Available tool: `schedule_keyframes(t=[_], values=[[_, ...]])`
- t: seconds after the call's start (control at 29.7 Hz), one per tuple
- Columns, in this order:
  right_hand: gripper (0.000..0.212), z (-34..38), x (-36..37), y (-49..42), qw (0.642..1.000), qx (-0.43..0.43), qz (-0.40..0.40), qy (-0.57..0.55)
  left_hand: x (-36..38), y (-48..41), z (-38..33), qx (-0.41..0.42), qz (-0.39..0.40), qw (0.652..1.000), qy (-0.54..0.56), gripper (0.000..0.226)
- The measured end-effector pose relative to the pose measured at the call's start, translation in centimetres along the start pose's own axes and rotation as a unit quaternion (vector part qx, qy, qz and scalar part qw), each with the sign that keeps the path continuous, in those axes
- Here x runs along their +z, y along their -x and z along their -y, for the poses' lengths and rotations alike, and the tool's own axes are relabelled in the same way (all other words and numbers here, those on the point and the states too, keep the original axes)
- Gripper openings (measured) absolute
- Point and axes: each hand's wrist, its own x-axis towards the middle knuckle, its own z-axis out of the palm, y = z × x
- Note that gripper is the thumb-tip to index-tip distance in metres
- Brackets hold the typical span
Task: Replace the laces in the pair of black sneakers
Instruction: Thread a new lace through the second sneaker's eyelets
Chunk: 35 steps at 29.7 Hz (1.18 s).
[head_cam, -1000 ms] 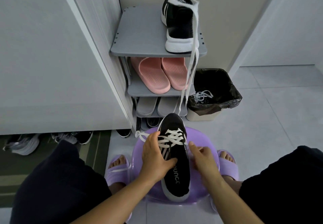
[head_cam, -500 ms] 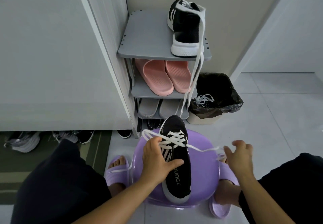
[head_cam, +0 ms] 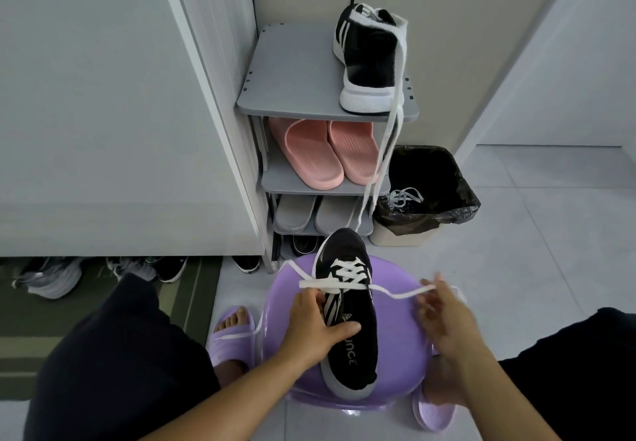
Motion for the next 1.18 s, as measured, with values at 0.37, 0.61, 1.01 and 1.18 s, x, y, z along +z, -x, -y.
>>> schedule_keyframes(t=[0.37,0.61,1.01,1.18], values=[[0.017,0.8,-1.5,-1.0,0.985,-0.064,-0.080,0.140,-0.3,0.2,0.1,0.017,0.013,1.000,0.010,0.083],[0.044,-1.0,3.0,1.8,0.980,0.101,0.032,0.168,-0.3,0.2,-0.2,0.037,0.020,0.999,0.011,0.099],[0.023,0.0,0.9,0.8,0.994,-0.092,-0.056,-0.001,-1.6,0.3,-1.1,0.051,0.063,0.996,0.049,0.053],[0.014,-1.6,1.9,1.6,0.997,0.006,0.071,0.019,-2.8,-1.8,-1.0,0.128,-0.003,0.991,-0.028,0.013]])
